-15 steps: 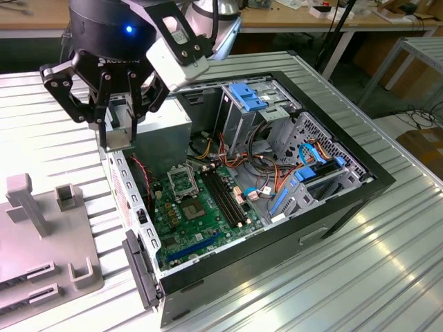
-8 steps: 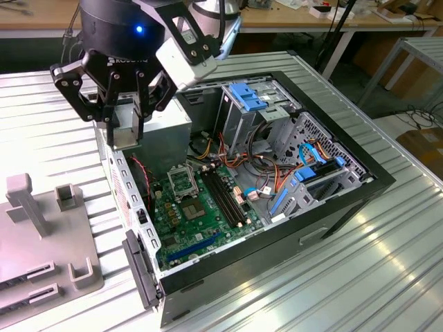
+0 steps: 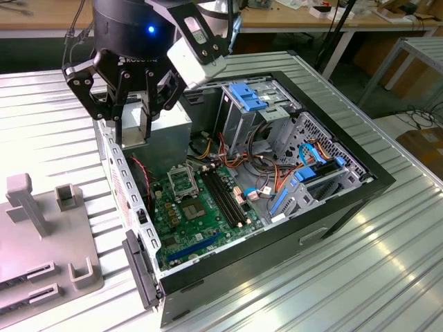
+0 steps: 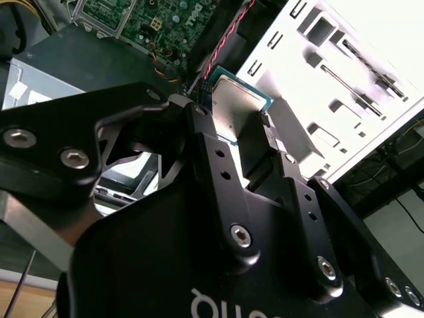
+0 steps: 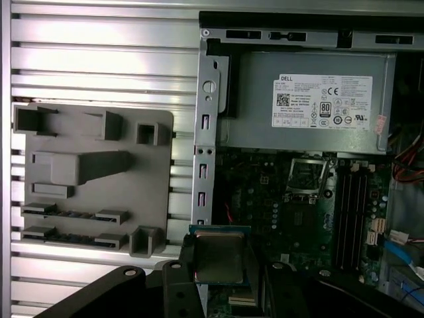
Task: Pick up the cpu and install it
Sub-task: 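Pick up the cpu and move it towards the insertion slot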
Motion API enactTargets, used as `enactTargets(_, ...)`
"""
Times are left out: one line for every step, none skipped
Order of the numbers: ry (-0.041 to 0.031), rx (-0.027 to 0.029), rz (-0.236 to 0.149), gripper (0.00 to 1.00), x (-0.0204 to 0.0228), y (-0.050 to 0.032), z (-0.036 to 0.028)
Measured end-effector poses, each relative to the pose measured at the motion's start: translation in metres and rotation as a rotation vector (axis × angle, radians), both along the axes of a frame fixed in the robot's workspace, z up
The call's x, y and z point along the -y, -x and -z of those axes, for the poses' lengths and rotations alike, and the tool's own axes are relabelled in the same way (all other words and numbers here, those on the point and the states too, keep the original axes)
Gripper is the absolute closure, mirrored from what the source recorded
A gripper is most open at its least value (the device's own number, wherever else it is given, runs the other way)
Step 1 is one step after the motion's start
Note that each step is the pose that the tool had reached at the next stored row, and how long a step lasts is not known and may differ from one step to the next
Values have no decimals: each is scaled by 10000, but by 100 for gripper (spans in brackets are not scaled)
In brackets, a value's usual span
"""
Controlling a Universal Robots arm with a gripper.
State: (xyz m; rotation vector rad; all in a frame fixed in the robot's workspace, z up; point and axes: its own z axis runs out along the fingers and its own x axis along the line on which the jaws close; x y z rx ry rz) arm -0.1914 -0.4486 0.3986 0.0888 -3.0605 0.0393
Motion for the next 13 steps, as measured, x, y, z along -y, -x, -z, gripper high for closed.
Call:
enactTargets(0,0,0,59,0,-9,0)
enactTargets(-1,0,0,59,0,-21,1)
enactTargets(-1,0,0,59,0,-33,1)
enactTargets(0,-1,0,59,0,-42,1)
enactTargets(-1,-1,-1,59,0,-53,2)
enactTargets(-1,0,0,59,0,-63,2)
enactTargets(0,0,0,59,0,-73,2)
enactTargets(-1,0,0,59,0,-84,3)
enactTargets(-1,0,-1,59,0,-95,3)
enactTargets(-1,0,-1,59,0,-107,4)
enactTargets(0,0,-1,59,0,-119,4)
enactTargets(-1,0,-1,59,0,-130,4)
enactTargets(0,0,-1,59,0,-142,4)
